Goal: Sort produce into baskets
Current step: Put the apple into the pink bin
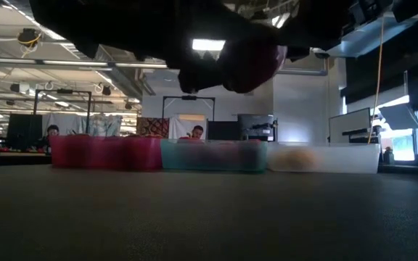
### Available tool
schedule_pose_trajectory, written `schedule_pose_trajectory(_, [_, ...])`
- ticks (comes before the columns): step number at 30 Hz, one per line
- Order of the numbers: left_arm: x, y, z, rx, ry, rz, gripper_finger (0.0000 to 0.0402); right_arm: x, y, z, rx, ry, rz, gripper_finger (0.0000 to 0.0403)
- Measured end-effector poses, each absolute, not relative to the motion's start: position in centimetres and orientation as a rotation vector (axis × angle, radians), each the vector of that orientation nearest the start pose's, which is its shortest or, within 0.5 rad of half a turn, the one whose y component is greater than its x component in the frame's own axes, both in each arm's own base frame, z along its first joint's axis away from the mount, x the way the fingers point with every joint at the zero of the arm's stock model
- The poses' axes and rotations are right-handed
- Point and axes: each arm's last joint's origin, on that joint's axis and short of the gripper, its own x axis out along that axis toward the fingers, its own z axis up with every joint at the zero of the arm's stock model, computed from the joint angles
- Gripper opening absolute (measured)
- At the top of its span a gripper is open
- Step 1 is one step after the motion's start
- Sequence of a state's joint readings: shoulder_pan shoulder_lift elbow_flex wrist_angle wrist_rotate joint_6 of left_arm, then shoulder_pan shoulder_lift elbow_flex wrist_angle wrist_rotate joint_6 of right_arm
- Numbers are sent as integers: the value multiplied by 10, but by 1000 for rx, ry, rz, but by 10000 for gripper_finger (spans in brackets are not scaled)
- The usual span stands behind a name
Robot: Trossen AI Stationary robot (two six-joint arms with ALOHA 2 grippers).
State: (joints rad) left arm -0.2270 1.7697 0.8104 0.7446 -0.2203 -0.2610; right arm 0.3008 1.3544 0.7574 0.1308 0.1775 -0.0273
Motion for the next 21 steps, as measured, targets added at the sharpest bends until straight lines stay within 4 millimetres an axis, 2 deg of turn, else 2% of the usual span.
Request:
schedule_pose_trajectory(11, [320, -73, 196, -255, 436, 55, 383, 273, 69, 223, -138, 547, 64, 152])
schedule_pose_trajectory(15, [316, -80, 199, -326, 437, 45, 384, 275, 51, 221, -121, 576, 6, 152])
schedule_pose_trajectory(21, [313, -81, 194, -316, 494, 62, 384, 287, 24, 223, -76, 704, -62, 152])
